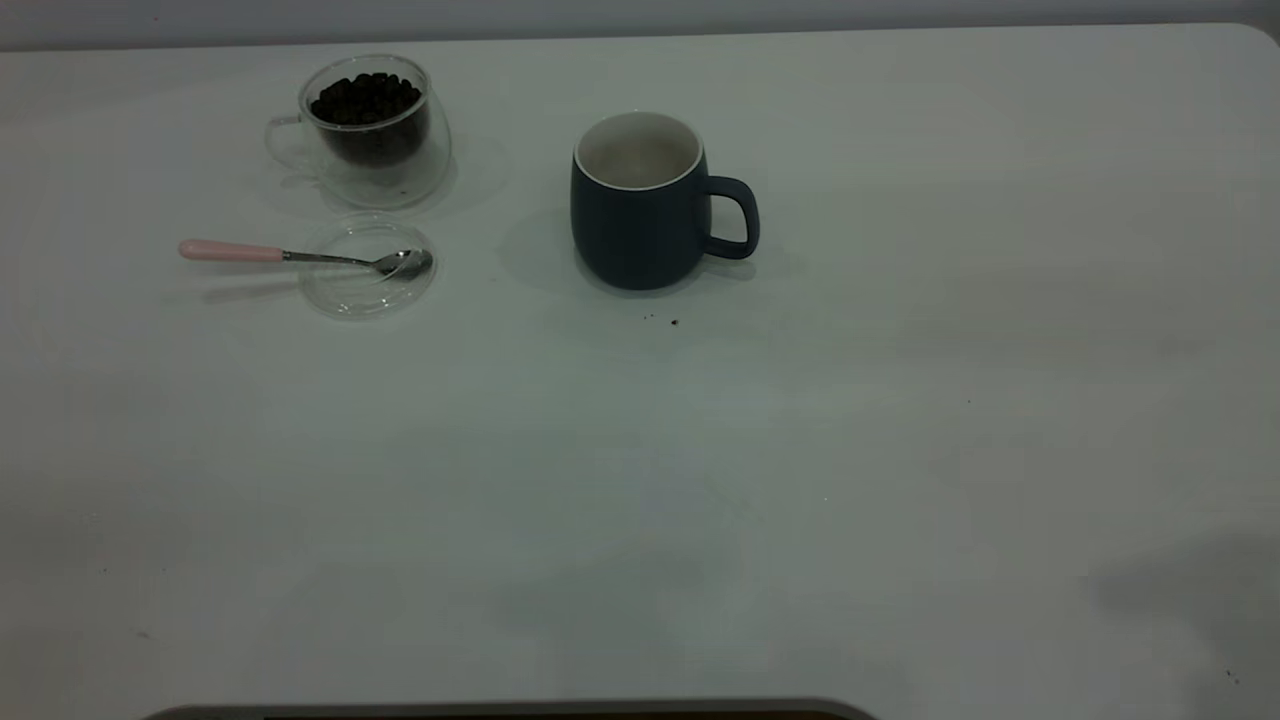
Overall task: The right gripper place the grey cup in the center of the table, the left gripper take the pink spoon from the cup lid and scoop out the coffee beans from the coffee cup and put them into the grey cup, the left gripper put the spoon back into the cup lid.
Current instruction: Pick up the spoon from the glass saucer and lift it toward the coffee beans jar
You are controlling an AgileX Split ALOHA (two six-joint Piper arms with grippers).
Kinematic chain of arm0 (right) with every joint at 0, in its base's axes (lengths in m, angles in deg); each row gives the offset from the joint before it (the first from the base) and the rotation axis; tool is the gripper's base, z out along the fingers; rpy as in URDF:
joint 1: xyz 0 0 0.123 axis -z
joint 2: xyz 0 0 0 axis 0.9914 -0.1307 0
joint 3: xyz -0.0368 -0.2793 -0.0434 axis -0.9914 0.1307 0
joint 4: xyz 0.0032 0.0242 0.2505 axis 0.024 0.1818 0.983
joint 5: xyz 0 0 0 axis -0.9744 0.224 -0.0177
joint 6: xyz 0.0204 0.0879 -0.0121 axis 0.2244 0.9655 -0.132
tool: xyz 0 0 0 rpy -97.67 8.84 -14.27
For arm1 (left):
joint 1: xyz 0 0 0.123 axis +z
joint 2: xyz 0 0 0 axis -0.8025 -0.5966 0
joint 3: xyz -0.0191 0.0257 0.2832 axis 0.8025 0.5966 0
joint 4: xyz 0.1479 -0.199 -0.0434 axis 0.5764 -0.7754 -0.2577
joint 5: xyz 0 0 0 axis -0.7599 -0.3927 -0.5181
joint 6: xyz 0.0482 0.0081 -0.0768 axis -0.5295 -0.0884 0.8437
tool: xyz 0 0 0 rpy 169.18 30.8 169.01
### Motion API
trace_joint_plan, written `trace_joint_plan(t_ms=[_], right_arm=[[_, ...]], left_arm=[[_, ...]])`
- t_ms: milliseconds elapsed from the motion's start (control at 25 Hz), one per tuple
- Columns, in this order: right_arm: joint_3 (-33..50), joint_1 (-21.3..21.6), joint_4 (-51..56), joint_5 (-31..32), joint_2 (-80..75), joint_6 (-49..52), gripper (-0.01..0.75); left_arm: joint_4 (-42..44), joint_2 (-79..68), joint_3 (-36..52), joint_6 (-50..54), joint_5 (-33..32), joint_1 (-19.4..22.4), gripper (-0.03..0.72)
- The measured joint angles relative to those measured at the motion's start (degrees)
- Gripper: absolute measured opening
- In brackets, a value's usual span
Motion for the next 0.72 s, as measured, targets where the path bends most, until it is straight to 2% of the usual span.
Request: trace_joint_plan(t_ms=[160,320,720], right_arm=[[7.86,6.64,2.10,0.39,11.34,-1.83,0.529],[9.57,12.81,3.19,0.07,23.06,-3.23,0.529],[9.57,14.02,3.95,0.70,45.98,-4.92,0.529]], left_arm=[[0.00,0.00,0.00,0.00,0.00,0.00,0.538],[0.00,0.00,0.00,0.00,0.00,0.00,0.538],[0.00,0.00,0.00,0.13,-0.05,0.00,0.538]])
